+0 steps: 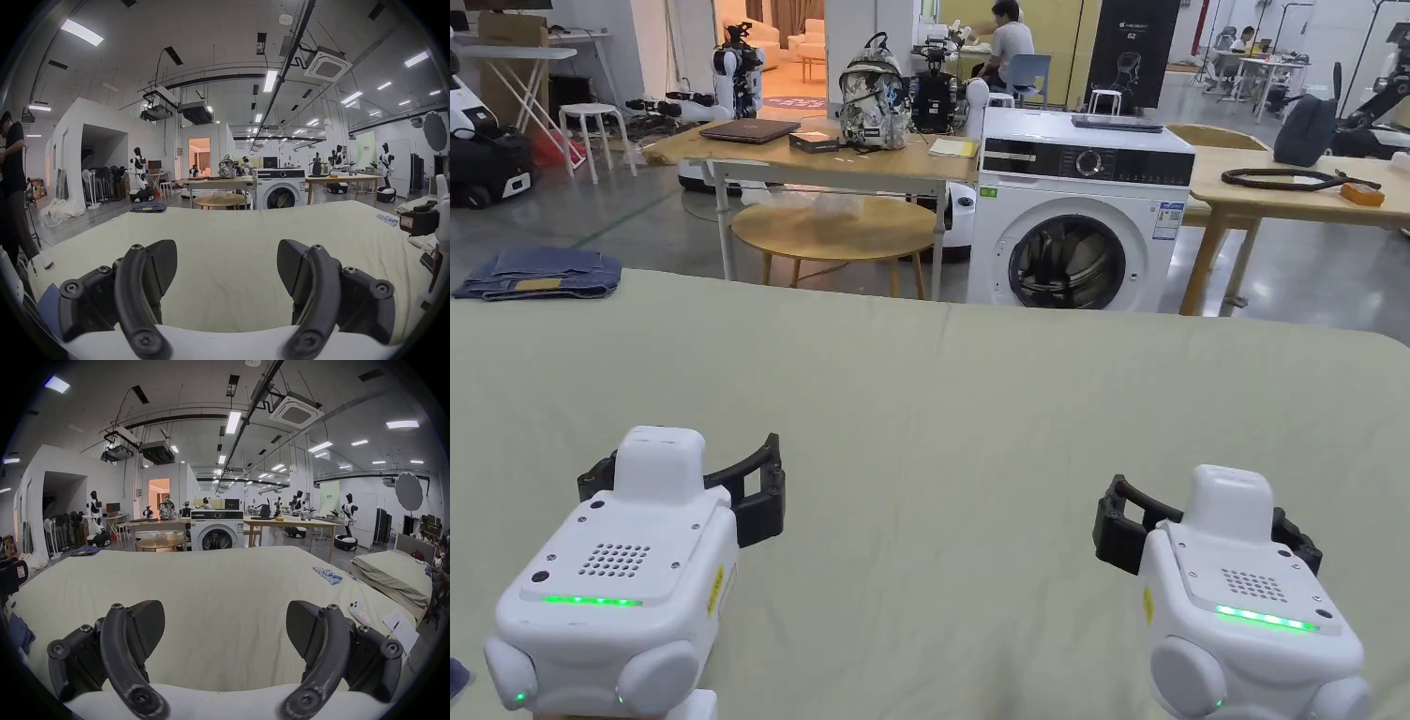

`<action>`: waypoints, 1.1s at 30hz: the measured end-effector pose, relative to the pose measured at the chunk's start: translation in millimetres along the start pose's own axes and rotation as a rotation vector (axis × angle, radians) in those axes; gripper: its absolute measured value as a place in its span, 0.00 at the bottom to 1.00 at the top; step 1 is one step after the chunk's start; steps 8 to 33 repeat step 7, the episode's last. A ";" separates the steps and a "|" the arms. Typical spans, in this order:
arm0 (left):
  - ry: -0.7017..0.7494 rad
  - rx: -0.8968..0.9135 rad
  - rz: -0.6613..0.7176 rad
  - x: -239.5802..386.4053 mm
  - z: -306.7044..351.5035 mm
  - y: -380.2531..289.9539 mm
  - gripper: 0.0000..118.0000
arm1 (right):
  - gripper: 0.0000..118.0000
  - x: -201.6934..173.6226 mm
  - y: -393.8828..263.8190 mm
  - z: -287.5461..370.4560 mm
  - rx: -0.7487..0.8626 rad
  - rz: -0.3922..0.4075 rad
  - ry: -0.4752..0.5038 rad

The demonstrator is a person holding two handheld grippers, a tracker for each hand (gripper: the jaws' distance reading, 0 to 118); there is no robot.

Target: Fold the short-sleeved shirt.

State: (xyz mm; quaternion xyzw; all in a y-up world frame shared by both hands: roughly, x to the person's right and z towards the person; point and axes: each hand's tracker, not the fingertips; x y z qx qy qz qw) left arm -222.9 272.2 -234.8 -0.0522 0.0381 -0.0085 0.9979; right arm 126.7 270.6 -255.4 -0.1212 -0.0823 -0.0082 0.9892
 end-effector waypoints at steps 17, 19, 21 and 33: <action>-0.007 -0.019 0.006 -1.7 -4.5 -3.3 0.73 | 0.87 3.3 0.1 -3.9 -0.050 -0.028 0.013; -0.007 -0.019 0.006 -1.7 -4.5 -3.3 0.73 | 0.87 3.3 0.1 -3.9 -0.050 -0.028 0.013; -0.007 -0.019 0.006 -1.7 -4.5 -3.3 0.73 | 0.87 3.3 0.1 -3.9 -0.050 -0.028 0.013; -0.007 -0.019 0.006 -1.7 -4.5 -3.3 0.73 | 0.87 3.3 0.1 -3.9 -0.050 -0.028 0.013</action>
